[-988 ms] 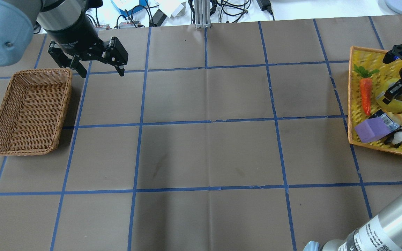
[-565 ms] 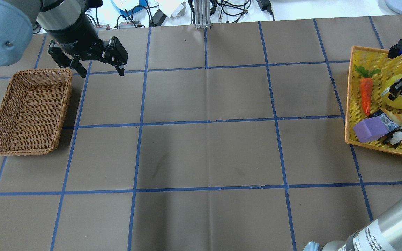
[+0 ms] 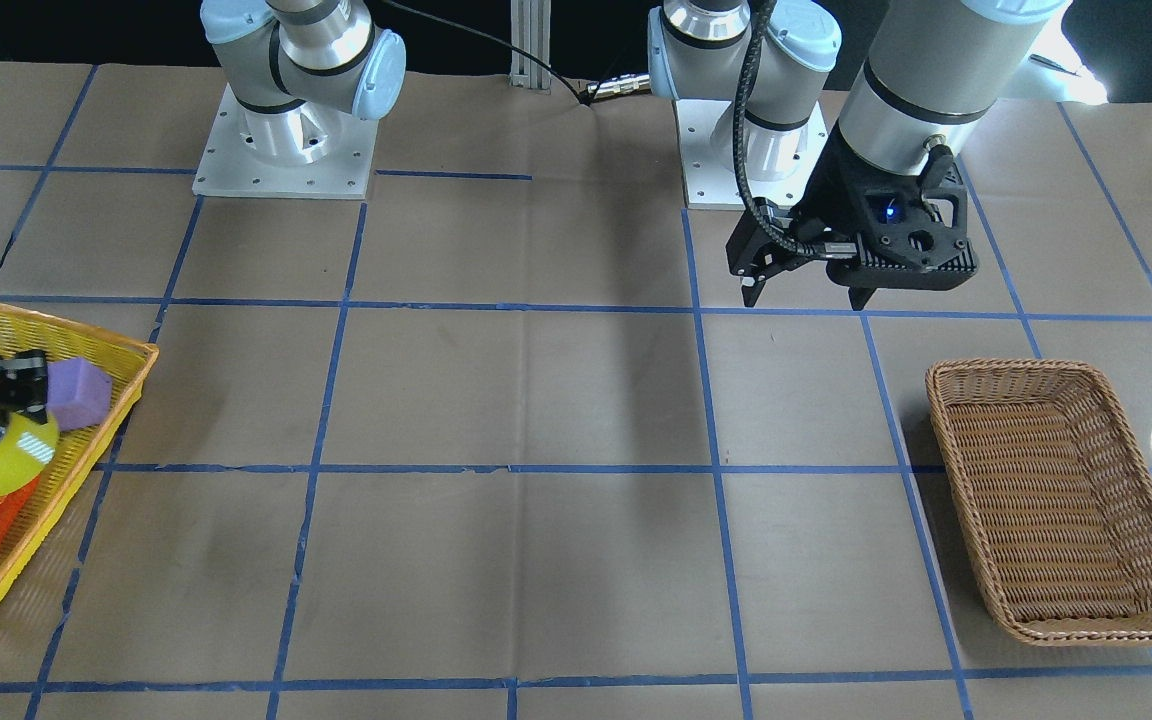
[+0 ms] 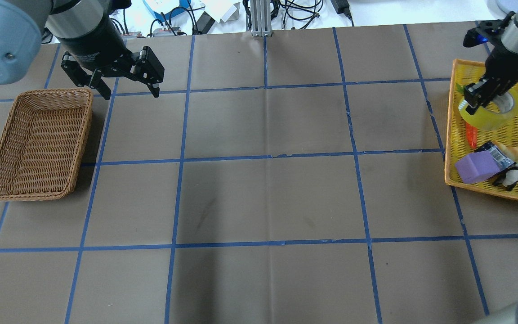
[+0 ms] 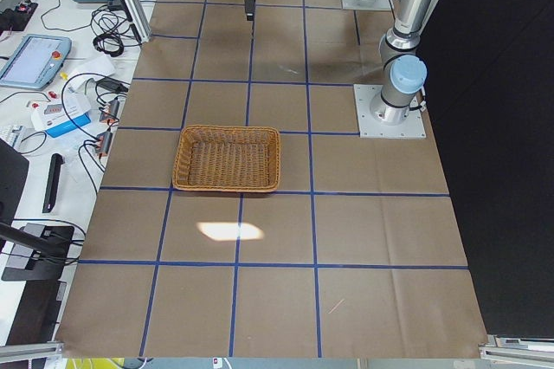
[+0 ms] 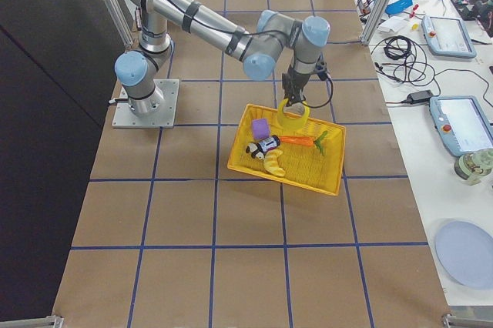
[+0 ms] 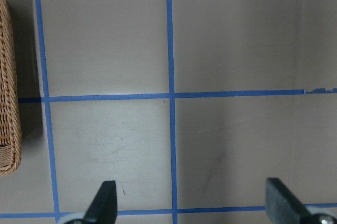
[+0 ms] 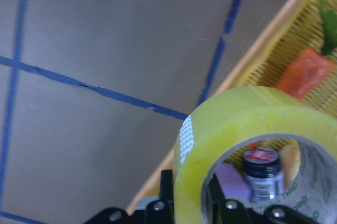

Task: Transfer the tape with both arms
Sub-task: 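Carry the tape roll to the table center and set it down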

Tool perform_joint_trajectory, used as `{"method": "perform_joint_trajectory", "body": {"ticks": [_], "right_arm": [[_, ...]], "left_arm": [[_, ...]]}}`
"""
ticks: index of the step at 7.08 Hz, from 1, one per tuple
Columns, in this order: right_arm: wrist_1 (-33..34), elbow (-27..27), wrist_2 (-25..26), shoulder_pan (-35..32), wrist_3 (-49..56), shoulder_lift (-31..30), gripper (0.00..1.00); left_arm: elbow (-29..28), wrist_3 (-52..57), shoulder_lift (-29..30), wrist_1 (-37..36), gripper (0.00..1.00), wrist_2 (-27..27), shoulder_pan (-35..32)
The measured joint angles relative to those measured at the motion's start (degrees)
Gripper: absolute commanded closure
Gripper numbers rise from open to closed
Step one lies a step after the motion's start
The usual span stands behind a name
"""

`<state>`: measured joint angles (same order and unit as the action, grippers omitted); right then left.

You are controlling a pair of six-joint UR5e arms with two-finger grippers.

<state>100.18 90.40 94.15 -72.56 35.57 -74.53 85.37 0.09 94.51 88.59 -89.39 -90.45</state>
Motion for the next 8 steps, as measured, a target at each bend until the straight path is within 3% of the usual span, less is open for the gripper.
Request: {"method": "perform_joint_trajectory", "body": {"ticks": [2,5,6,7,8], "right_arm": [[-3.3,0.2,-1.9,-13.6,-16.3,-2.5,0.94],[-1.6,0.6,-8.4,-32.5,-41.1,-0.6,0.90],[0.6,0.7,-10.6,-37.4,-47.4,1.4,0.79],[3.3,0.7,-13.5,-41.4,-53.7,3.7,0.24],[6.0,0.8,-15.2,-44.0,-57.8,5.4,0.00]], "left_arm": [[0.0,0.0,0.0,0.0,0.00,0.0,0.0],[0.1,0.0,0.0,0.0,0.00,0.0,0.1],[0.1,0.0,0.0,0.0,0.00,0.1,0.1],[0.1,0.0,-0.1,0.0,0.00,0.1,0.1],[0.1,0.0,-0.1,0.0,0.00,0.1,0.1]]}}
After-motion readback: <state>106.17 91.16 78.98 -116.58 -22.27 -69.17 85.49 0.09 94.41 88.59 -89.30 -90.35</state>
